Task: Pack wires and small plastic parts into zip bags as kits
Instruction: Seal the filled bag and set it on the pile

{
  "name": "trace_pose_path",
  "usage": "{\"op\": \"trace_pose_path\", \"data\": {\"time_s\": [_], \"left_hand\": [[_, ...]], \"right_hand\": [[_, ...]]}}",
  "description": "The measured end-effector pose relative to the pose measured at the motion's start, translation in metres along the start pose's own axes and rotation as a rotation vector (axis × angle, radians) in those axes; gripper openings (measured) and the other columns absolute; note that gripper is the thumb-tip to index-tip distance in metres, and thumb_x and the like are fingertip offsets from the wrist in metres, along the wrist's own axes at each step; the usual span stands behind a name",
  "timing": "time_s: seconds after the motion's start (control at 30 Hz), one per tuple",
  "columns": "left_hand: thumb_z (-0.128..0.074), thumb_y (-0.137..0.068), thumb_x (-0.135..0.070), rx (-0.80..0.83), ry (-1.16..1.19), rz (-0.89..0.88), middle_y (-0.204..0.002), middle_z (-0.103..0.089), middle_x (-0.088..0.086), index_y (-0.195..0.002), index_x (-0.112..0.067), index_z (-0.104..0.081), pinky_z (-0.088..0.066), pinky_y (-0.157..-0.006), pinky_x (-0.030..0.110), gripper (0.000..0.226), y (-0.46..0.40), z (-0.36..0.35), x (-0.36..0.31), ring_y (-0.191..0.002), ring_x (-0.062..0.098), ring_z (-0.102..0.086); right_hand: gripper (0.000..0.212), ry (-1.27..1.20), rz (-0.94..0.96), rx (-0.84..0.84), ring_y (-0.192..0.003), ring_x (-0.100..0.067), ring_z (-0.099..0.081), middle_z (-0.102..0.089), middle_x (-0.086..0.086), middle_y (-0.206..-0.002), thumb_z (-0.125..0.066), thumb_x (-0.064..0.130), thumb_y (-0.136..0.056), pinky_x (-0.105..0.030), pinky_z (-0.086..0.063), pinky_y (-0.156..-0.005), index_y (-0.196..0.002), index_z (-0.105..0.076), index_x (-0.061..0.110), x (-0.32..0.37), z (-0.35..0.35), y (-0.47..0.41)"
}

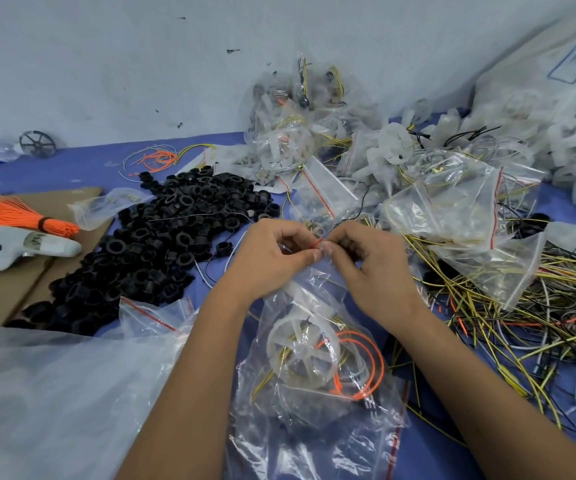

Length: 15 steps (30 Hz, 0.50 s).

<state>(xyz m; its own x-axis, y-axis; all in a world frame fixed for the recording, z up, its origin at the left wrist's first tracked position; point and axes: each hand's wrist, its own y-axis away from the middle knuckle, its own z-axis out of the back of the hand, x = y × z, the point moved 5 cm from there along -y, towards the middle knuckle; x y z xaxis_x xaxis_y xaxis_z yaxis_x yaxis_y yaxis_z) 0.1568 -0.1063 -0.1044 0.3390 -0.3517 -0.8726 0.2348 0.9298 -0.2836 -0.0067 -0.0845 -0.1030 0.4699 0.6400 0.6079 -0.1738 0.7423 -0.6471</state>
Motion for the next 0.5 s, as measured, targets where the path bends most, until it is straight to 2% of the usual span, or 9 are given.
{"op": "trace_pose_path", "data": {"time_s": [0.07, 0.13, 0.27, 0.33, 0.37, 0.5], "left_hand": [[-0.082, -0.085, -0.008, 0.005, -0.002, 0.005, -0.08, -0.074, 0.014, -0.085, -0.007, -0.079, -0.057, -0.075, 0.048, 0.004, -0.0001, 0.001, 0.0018, -0.074, 0.031, -0.068], [-0.083, -0.084, -0.007, 0.002, -0.005, 0.003, -0.078, -0.074, 0.012, -0.084, -0.007, -0.078, -0.055, -0.072, 0.043, 0.005, -0.0005, 0.0021, 0.0025, -0.07, 0.021, -0.065], [-0.084, -0.083, -0.01, 0.006, -0.015, -0.007, -0.075, -0.073, 0.009, -0.081, -0.011, -0.079, -0.055, -0.07, 0.049, 0.006, -0.0011, 0.0012, 0.0028, -0.069, 0.019, -0.063], [-0.085, -0.083, -0.013, 0.009, -0.012, -0.003, -0.075, -0.074, 0.008, -0.08, -0.013, -0.079, -0.054, -0.068, 0.048, 0.006, -0.0011, 0.001, 0.0034, -0.068, 0.018, -0.062], [-0.086, -0.082, -0.016, 0.012, 0.004, 0.006, -0.075, -0.074, 0.008, -0.081, -0.013, -0.08, -0.053, -0.066, 0.046, 0.007, -0.0012, 0.0011, 0.0045, -0.067, 0.017, -0.061], [-0.087, -0.081, -0.018, 0.019, 0.011, 0.028, -0.069, -0.071, -0.003, -0.082, -0.009, -0.079, -0.045, -0.06, 0.02, 0.012, -0.001, 0.0038, 0.0103, -0.058, 0.003, -0.057]], "right_hand": [[0.01, 0.011, 0.001, -0.006, -0.062, -0.013, -0.055, -0.06, 0.005, -0.07, -0.067, 0.009, -0.094, -0.024, -0.042, -0.057, -0.085, -0.067, 0.01, 0.0006, 0.0001, 0.0], [0.009, 0.002, -0.019, -0.006, -0.063, -0.013, -0.055, -0.061, 0.005, -0.07, -0.067, 0.009, -0.094, -0.022, -0.041, -0.058, -0.085, -0.067, 0.009, 0.0, -0.0003, 0.0002], [0.003, -0.102, -0.075, 0.037, -0.068, -0.014, -0.061, -0.067, 0.003, -0.075, -0.071, 0.007, -0.092, -0.025, -0.048, -0.062, -0.088, -0.071, 0.008, -0.0023, -0.0025, 0.0008], [0.004, -0.118, -0.075, 0.035, -0.068, -0.014, -0.06, -0.066, 0.003, -0.074, -0.072, 0.006, -0.091, -0.023, -0.046, -0.062, -0.088, -0.072, 0.008, -0.0018, -0.0025, 0.0009], [0.004, -0.119, -0.071, 0.03, -0.067, -0.014, -0.059, -0.066, 0.003, -0.073, -0.072, 0.006, -0.091, -0.021, -0.045, -0.062, -0.087, -0.072, 0.008, -0.0014, -0.0023, 0.0007], [0.007, -0.157, -0.088, 0.016, -0.064, -0.008, -0.057, -0.064, 0.012, -0.071, -0.071, 0.004, -0.091, -0.016, -0.041, -0.062, -0.086, -0.071, 0.008, -0.0011, -0.0024, 0.0012]]}}
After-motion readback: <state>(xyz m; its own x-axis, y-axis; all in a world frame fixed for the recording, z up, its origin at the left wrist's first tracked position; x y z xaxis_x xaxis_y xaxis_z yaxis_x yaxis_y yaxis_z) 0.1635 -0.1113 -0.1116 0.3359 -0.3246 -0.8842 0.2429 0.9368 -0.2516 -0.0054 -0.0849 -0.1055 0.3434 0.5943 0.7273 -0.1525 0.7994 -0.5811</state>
